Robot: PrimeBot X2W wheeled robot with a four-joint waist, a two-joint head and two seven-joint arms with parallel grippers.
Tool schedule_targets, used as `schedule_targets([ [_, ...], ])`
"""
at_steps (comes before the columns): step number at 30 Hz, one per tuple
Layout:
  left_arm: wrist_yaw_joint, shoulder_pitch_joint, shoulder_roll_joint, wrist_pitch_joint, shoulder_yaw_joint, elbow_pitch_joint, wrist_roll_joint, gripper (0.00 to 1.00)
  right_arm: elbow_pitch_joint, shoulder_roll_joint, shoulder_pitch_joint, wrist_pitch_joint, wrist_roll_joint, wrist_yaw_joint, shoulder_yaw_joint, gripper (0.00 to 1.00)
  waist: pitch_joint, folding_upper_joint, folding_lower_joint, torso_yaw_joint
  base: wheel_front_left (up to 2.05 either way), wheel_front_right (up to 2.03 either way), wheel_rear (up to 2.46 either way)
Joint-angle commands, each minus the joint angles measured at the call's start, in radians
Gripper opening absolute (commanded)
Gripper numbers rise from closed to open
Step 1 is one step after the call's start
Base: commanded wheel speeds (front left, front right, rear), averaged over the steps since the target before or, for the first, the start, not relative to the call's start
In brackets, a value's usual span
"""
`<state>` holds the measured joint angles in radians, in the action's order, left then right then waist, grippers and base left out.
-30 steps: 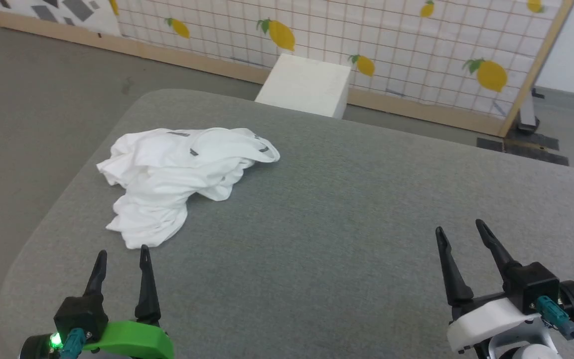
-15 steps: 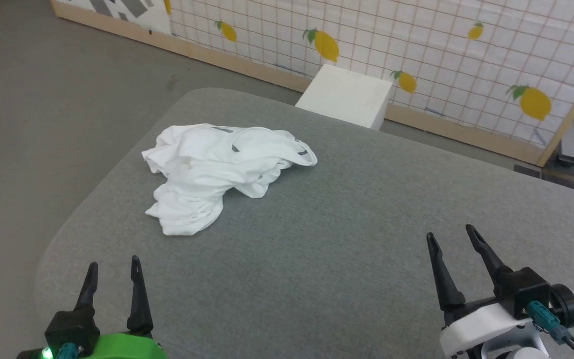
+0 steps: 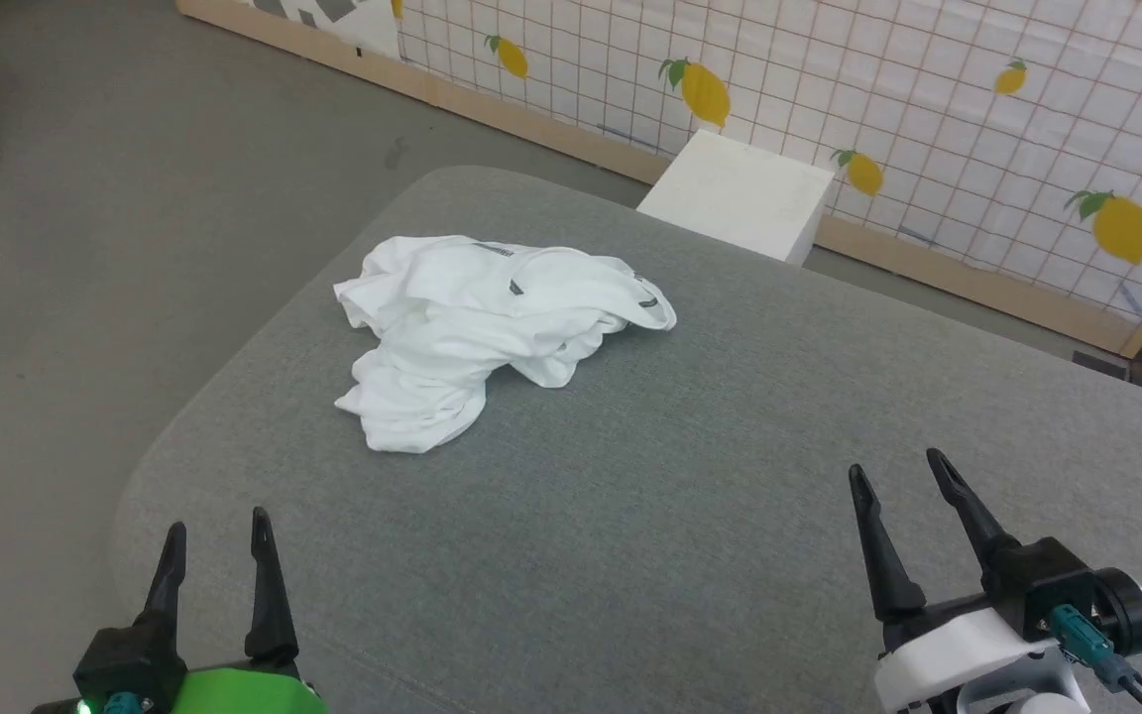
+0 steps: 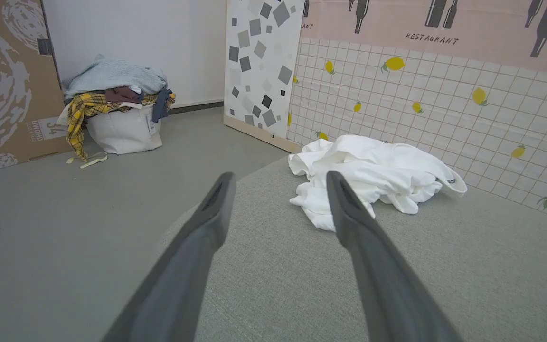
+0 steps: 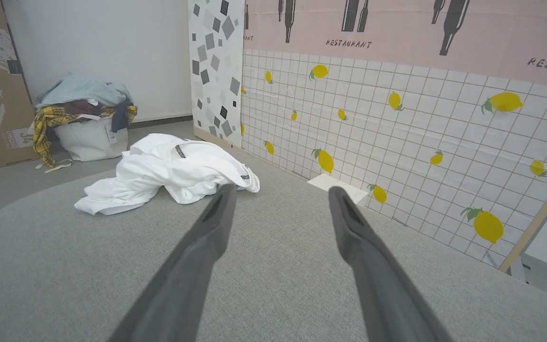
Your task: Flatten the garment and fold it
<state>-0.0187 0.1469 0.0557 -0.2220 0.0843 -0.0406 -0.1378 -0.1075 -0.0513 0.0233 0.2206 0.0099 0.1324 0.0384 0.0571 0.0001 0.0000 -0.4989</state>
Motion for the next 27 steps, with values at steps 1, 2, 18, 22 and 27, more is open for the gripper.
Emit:
schedule_targets([
  [1, -0.003, 0.018, -0.005, -0.012, 0.003, -0.002, -0.008, 1.0, -0.004, 0.001, 0.009, 0.013, -0.001, -0.002, 0.001, 1.0, -0.003, -0.0001, 0.0, -0.009, 0.0, 0.0, 0.0],
  [2, -0.004, 0.019, -0.005, -0.014, 0.003, -0.001, -0.01, 1.0, -0.005, 0.001, 0.008, 0.015, -0.002, -0.002, 0.001, 1.0, -0.003, -0.0001, 0.0, -0.014, 0.0, 0.0, 0.0],
  [18, -0.008, 0.022, -0.006, -0.04, 0.015, 0.005, -0.034, 1.0, -0.016, 0.001, -0.005, 0.041, -0.008, -0.002, 0.009, 1.0, -0.016, -0.0001, 0.0, -0.063, 0.0, 0.0, 0.0],
  [22, -0.007, 0.021, -0.006, -0.04, 0.016, 0.005, -0.034, 1.0, -0.013, 0.001, -0.007, 0.041, -0.011, -0.002, 0.01, 1.0, -0.017, -0.0001, 0.0, -0.057, 0.0, 0.0, 0.0],
  [27, -0.006, 0.02, -0.006, -0.04, 0.019, 0.004, -0.034, 1.0, -0.013, 0.001, -0.008, 0.041, -0.014, -0.002, 0.011, 1.0, -0.018, -0.0001, 0.0, -0.05, 0.0, 0.0, 0.0],
])
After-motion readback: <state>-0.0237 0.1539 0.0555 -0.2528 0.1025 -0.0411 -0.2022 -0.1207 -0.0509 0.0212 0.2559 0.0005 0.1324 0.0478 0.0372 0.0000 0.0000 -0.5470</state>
